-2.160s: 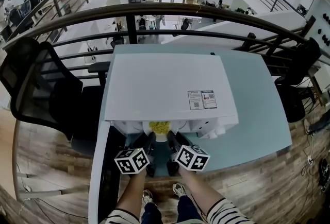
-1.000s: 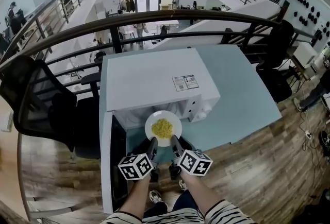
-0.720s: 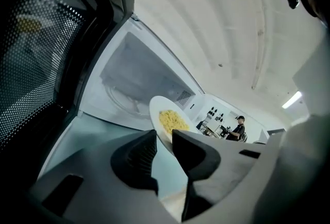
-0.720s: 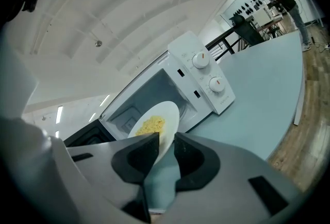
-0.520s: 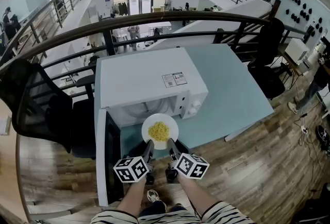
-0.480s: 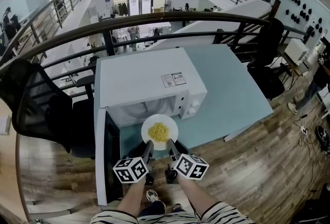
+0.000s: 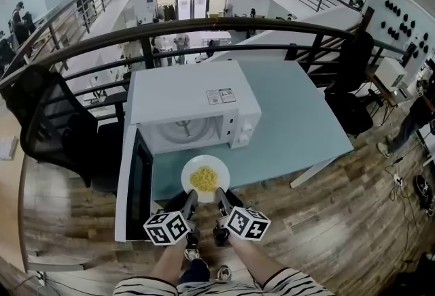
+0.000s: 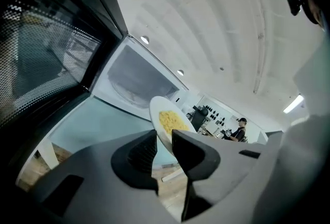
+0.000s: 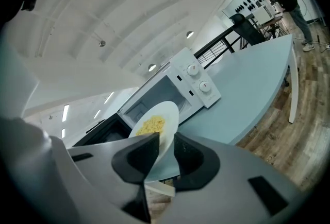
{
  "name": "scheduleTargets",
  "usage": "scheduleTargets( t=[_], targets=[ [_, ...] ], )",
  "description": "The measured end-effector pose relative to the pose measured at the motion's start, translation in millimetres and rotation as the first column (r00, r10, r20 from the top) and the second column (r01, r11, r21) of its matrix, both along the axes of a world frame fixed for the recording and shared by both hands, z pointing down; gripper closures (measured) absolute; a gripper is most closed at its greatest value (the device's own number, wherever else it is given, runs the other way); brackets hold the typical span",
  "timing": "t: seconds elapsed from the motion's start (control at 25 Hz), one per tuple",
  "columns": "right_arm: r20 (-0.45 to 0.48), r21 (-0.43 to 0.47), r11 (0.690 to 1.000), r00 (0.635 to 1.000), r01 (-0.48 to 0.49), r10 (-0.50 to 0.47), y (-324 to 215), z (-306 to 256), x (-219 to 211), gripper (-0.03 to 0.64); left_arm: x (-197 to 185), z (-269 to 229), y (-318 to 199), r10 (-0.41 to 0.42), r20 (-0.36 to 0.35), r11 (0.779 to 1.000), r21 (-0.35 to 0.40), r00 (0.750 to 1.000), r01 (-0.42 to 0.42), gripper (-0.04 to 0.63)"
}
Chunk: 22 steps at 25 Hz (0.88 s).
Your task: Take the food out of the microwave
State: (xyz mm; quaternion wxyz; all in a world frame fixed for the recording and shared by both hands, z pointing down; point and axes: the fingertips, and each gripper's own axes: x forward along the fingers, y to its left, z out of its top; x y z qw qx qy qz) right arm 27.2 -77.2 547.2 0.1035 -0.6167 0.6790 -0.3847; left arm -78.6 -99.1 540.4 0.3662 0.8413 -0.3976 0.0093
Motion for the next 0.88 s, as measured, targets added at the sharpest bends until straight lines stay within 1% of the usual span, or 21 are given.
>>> scheduleTargets(
  t=[0.48,0.88],
  targets=[
    [0.005,0.007,0.998,0.998,0.061,-0.061,64.9,-5.3,-16.1,0.518,-17.7,-5.6,72.6,-0.067,0.001,0.998,0.006,0.998,0.067,0.492],
    [0.022,0.006,0.997,0.996,0.082,-0.082,107.7,-4.5,-19.2,0.52,-21.2,-5.2,116.6,-0.084,0.003,0.996,0.009,0.996,0.084,0.492]
  ],
)
